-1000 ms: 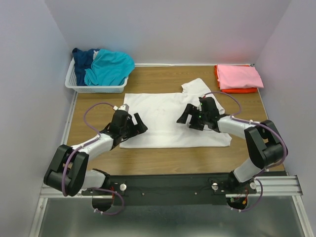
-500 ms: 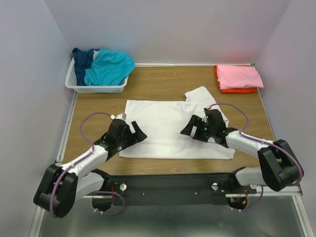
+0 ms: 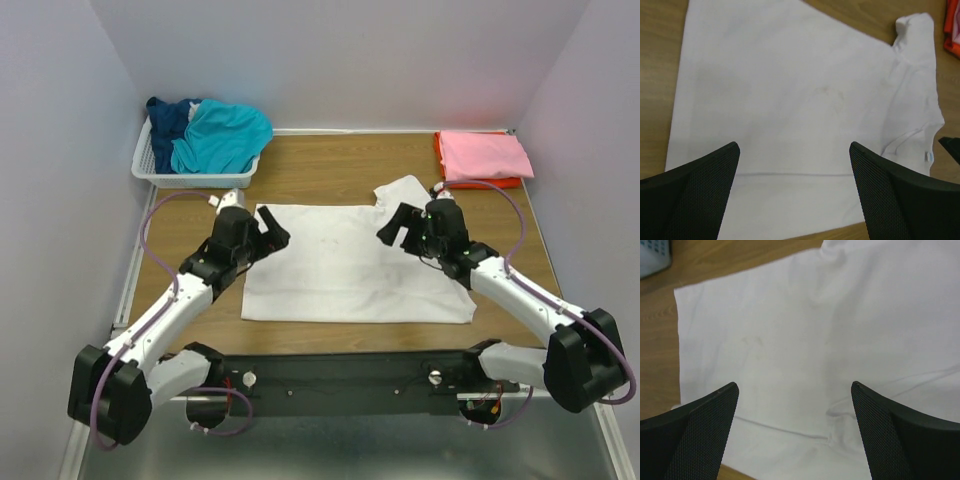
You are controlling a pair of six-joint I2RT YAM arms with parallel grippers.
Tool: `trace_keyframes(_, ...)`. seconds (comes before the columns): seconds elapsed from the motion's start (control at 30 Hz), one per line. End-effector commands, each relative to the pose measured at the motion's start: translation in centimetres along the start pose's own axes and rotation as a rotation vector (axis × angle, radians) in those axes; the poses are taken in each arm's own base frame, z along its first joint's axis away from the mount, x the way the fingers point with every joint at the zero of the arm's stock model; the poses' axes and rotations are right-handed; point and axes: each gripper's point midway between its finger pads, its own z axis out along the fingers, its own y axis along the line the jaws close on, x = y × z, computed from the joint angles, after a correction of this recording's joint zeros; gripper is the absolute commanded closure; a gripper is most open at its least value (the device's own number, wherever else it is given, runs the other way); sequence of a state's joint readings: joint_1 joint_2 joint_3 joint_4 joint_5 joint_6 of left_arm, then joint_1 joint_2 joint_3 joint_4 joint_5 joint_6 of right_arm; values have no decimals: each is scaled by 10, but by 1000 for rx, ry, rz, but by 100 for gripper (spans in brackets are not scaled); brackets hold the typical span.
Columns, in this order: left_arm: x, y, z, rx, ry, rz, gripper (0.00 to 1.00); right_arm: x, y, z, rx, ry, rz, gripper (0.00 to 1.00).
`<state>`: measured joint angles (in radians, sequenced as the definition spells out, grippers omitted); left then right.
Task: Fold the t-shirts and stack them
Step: Fold the tshirt
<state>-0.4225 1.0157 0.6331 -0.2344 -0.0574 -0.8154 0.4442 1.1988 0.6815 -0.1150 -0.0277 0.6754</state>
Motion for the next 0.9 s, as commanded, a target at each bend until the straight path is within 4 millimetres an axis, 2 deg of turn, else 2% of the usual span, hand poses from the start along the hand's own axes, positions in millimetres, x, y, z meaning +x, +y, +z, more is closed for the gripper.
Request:
trace_keyframes(0.0,-51,11,14,-121,-98,77,2,-54,-22,-2,200,-186,-61,0)
trace_keyframes(0.03,-60,12,19,-128,-108,92,1,-58,-27,4,229,-183,-62,0)
trace_keyframes(0.07,-62,20,32,-161,-89,88,2,-72,-24,5,233,-209,-48,0)
trace_keyframes(0.1,-80,18,36,-167,-120,71,2,-78,-31,12,262,-212,-36,0)
trace_keyframes(0.13,-87,19,42,-176,-126,69,1,-86,-31,15,270,-220,-30,0)
trace_keyframes(0.17,-92,19,54,-184,-115,92,2,-100,-23,16,255,-238,-35,0)
trace_keyframes(0.23,-101,23,66,-203,-117,90,2,-108,-28,22,263,-233,-35,0)
trace_keyframes(0.27,-104,28,80,-229,-107,90,2,-111,-30,28,269,-224,-41,0)
trace_keyframes(0.33,-109,38,94,-261,-104,85,2,-113,-33,31,279,-221,-45,0)
trace_keyframes(0.37,-104,49,108,-296,-80,84,2,-111,-37,33,290,-214,-50,0)
trace_keyframes(0.4,-112,48,114,-303,-90,93,5,-111,-42,34,302,-213,-50,0)
trace_keyframes(0.47,-106,63,133,-349,-49,96,10,-109,-47,35,313,-205,-54,0)
trace_keyframes(0.5,-113,61,139,-344,-57,95,12,-108,-51,36,318,-198,-52,0)
trace_keyframes(0.57,-112,65,154,-346,-40,92,28,-106,-57,37,333,-191,-54,0)
trace_keyframes(0.67,-114,68,162,-355,-38,83,35,-106,-61,37,342,-189,-59,0)
trace_keyframes(0.87,-124,78,166,-412,-78,82,39,-100,-63,41,336,-166,-62,0)
